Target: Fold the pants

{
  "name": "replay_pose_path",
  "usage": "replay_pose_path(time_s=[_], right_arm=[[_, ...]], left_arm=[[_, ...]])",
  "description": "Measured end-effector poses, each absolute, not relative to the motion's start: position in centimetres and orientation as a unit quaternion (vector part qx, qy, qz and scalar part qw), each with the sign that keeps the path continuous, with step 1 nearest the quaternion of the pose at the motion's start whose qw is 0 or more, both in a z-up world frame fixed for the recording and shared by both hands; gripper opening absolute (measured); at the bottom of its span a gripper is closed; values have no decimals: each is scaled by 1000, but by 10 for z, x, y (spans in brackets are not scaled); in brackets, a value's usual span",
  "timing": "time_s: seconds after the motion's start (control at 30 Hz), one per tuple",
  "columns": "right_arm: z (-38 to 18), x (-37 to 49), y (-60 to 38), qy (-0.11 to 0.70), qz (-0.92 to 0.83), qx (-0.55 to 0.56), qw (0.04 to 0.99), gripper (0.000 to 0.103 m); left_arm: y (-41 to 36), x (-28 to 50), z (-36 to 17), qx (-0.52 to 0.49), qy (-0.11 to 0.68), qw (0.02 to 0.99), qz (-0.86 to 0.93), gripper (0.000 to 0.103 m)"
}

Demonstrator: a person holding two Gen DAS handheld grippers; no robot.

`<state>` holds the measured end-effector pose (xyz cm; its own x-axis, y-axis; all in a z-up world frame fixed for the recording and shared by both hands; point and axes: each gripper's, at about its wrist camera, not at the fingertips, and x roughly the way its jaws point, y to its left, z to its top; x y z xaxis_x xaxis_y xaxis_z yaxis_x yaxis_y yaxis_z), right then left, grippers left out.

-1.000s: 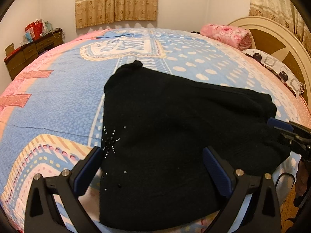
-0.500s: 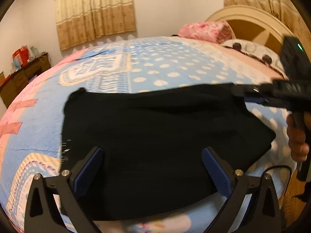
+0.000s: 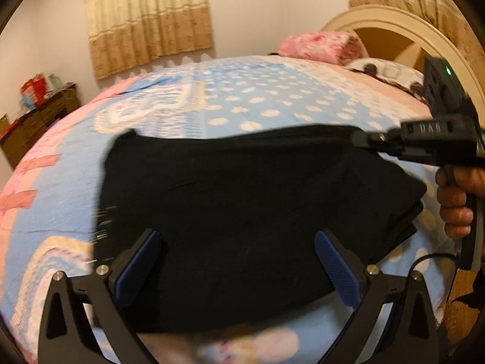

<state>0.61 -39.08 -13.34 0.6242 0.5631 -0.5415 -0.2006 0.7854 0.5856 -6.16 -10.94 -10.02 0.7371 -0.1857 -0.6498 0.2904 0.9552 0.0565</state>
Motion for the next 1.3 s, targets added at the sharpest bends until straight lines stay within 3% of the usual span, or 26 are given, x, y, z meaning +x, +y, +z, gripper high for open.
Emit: replay_pose_path(time_s=[0.27,0.37,0.4,0.47,0.6,0.77,0.8,0.83,0.87,0.9,0.93,0.97,1.0,1.2,1.3], right_arm=[[-72,-7,-363,348,164,95,918,22],[-44,0,-329,336,206,68,916,71],[-37,7,-309,338,237,59,909,76],[-32,21,-272,354,285,34,890,76],[-46,62,-202,409,346,15,844,76],[-73,109,-147,479,376,27,793,75],[-78,112,-138,490,383,17,783,65],[-83,114,-128,499,389,-1,774,56],[-87,115,-120,507,393,-18,767,38],[-91,114,-112,516,395,-44,759,33],[-94,112,-108,522,395,-64,753,32],[-95,111,-105,524,396,-80,750,20],[-95,110,-103,523,396,-96,748,15],[-61,99,-110,468,397,-85,785,10],[-83,120,-110,488,380,-74,782,10]], left_arm=[[-17,-79,-100,-10,368,929,-21,103],[7,-69,-111,-71,396,915,-21,103],[10,-66,-114,-89,403,910,-30,103],[9,-65,-115,-106,402,908,-45,101],[3,-62,-118,-105,411,902,-78,83],[6,-57,-121,-125,418,894,-101,75],[5,-55,-121,-126,420,893,-106,71],[3,-53,-121,-127,420,892,-112,60],[1,-52,-120,-128,420,890,-121,57],[-1,-51,-120,-123,419,891,-121,56],[-3,-51,-119,-119,417,893,-123,47],[-6,-52,-118,-118,414,892,-134,39],[-9,-52,-117,-115,412,893,-140,33],[-17,-61,-108,-86,389,909,-126,28],[-16,-54,-115,-85,395,907,-116,28]])
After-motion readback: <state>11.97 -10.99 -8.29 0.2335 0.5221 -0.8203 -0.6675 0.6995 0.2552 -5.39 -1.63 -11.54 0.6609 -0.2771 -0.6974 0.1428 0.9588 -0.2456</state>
